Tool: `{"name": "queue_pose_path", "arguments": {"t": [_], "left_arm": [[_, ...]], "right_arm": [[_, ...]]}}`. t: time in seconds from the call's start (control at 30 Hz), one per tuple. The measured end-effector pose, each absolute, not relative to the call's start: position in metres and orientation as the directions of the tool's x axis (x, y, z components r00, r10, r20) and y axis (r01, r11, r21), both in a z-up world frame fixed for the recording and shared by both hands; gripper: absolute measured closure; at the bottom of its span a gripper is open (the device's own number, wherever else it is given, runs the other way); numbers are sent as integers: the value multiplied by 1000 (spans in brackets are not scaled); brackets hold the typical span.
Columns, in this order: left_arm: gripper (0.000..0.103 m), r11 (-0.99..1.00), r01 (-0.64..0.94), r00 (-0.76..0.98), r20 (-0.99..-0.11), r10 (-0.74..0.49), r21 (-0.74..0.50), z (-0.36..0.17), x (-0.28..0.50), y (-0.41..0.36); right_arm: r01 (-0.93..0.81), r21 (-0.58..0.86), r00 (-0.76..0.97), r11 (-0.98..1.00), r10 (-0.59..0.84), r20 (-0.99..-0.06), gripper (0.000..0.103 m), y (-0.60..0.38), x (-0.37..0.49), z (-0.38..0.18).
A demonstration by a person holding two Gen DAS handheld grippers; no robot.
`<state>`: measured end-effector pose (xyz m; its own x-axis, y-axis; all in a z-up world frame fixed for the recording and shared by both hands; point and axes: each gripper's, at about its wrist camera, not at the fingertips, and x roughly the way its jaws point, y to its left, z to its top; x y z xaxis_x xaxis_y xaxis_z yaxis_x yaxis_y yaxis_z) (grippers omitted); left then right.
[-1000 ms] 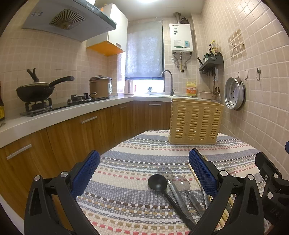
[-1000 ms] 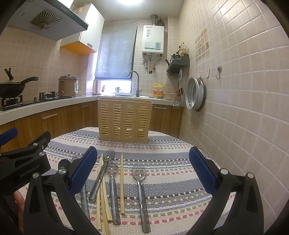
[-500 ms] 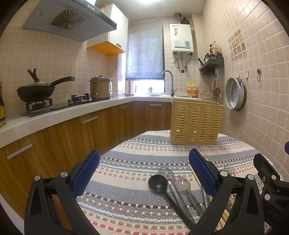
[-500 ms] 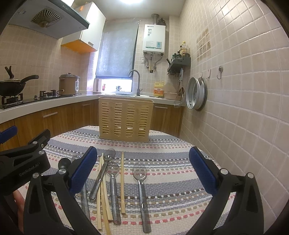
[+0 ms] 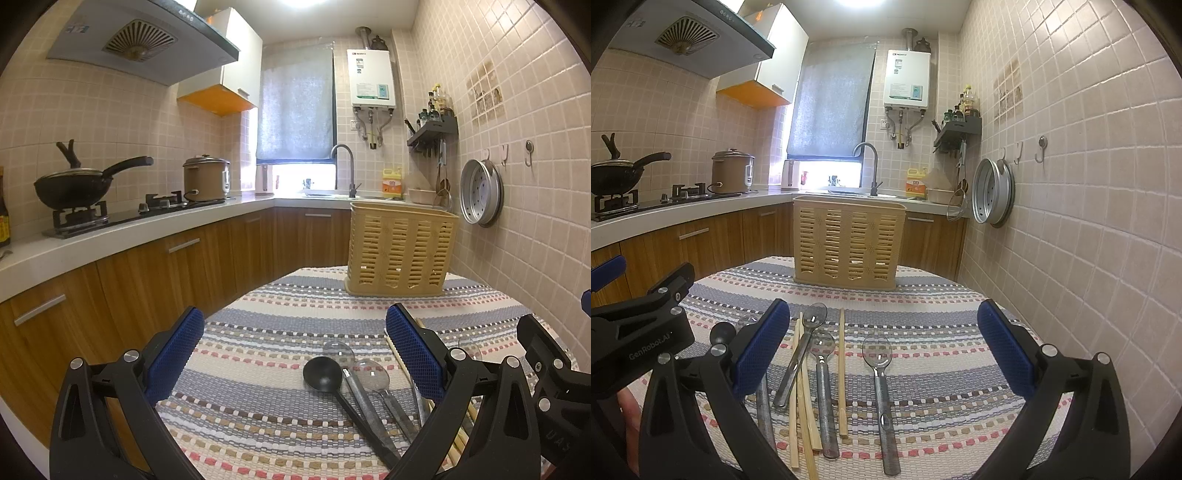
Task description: Organize utensils
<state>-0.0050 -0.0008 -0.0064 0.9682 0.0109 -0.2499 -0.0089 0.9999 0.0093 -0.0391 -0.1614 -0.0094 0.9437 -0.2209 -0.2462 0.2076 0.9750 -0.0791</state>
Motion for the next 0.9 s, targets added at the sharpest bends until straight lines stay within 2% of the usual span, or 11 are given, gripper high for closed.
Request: {"name": "queue_pose_path", "arguments": {"t": [0.9], "left_arm": [[7,1000,-6,967,-256,9,12,-7,-5,1]], "right_arm": [[202,-84,938,976,-217,-269,6,-163,-39,-7]]}}
